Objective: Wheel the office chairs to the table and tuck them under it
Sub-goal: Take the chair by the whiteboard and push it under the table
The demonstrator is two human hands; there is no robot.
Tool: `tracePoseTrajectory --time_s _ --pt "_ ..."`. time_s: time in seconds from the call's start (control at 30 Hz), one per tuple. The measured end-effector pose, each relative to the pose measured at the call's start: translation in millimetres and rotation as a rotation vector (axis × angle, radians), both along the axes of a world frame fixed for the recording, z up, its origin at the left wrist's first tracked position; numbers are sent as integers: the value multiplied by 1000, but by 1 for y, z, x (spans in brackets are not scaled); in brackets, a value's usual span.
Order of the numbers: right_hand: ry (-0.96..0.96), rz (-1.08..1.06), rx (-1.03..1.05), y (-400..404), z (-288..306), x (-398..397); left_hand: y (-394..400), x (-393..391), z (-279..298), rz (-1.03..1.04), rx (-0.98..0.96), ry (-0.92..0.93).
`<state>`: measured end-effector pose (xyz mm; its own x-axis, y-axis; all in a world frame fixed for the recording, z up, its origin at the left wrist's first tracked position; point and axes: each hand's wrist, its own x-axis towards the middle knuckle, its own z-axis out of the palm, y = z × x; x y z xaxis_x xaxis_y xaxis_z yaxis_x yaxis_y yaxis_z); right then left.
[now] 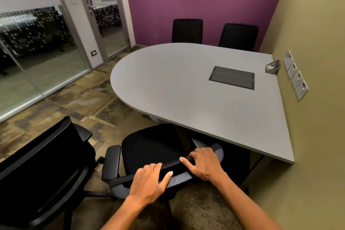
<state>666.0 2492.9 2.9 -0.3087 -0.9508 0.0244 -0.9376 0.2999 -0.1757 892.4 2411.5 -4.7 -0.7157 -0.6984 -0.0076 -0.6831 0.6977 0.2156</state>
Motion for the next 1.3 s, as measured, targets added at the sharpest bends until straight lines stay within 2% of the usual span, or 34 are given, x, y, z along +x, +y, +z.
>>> tracePoseTrajectory --time_s 0.17,0.33,0.63,0.8,1.03,1.3 --pt "18 -47 -24 36 -4 17 22 13 4 -61 -19 3" --pt "22 -77 -37 65 -6 51 38 43 5 -92 7 95" --pt "6 -215 -45 137 -13 105 53 66 4 -275 -35 140" --pt "-4 -297 -42 137 0 101 38 49 15 -339 21 152" --pt "22 -348 -17 130 6 85 22 23 21 -365 -15 165" --pt "64 -445 11 139 11 43 15 -42 16 -443 -13 133"
